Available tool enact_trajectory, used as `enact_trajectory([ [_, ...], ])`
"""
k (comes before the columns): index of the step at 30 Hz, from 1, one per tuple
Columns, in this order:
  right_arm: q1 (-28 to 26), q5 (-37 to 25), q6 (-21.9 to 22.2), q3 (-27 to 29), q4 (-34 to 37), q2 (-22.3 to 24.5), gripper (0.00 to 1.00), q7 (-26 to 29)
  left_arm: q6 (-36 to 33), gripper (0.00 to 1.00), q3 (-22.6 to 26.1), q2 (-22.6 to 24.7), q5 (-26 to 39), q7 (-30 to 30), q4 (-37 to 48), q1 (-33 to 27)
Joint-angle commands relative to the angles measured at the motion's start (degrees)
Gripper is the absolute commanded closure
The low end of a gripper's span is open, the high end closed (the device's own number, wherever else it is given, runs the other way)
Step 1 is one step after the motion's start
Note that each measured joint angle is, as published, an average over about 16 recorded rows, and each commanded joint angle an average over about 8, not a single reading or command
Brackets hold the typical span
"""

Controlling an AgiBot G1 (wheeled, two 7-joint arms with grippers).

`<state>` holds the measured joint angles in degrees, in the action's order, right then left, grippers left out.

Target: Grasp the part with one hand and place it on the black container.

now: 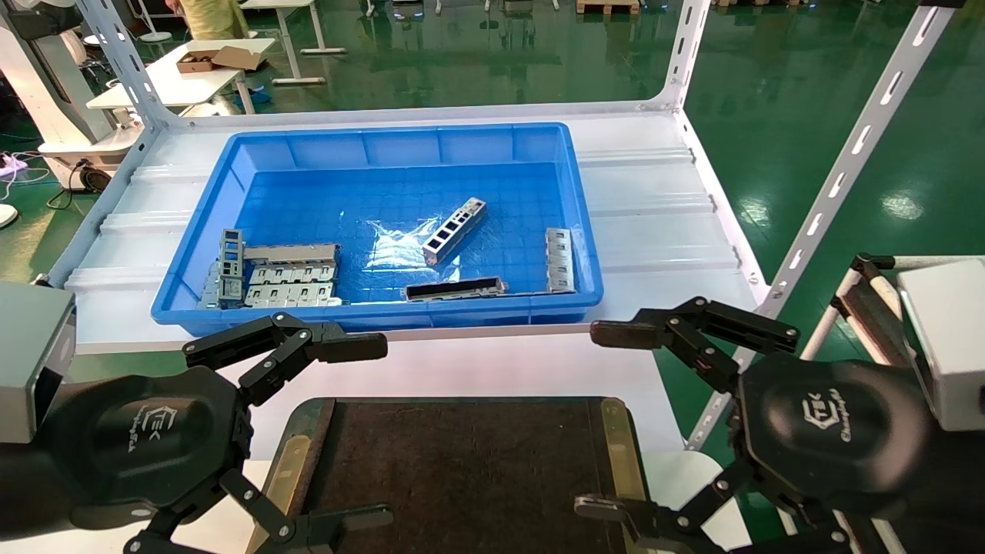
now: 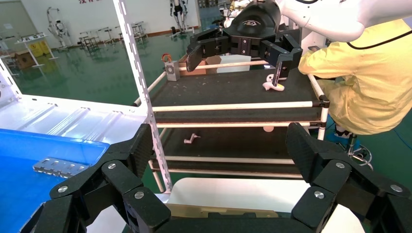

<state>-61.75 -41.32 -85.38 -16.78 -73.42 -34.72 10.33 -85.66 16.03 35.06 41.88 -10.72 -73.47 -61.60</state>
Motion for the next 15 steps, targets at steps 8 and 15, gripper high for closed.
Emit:
enact_trajectory([
  [8,0.0,0.0,0.0,0.0,0.0,0.0,0.0,0.0,0.0,0.0,0.0,0.0,0.0,0.0,0.0,0.0],
  [15,0.0,0.0,0.0,0.0,0.0,0.0,0.0,0.0,0.0,0.0,0.0,0.0,0.0,0.0,0.0,0.0],
])
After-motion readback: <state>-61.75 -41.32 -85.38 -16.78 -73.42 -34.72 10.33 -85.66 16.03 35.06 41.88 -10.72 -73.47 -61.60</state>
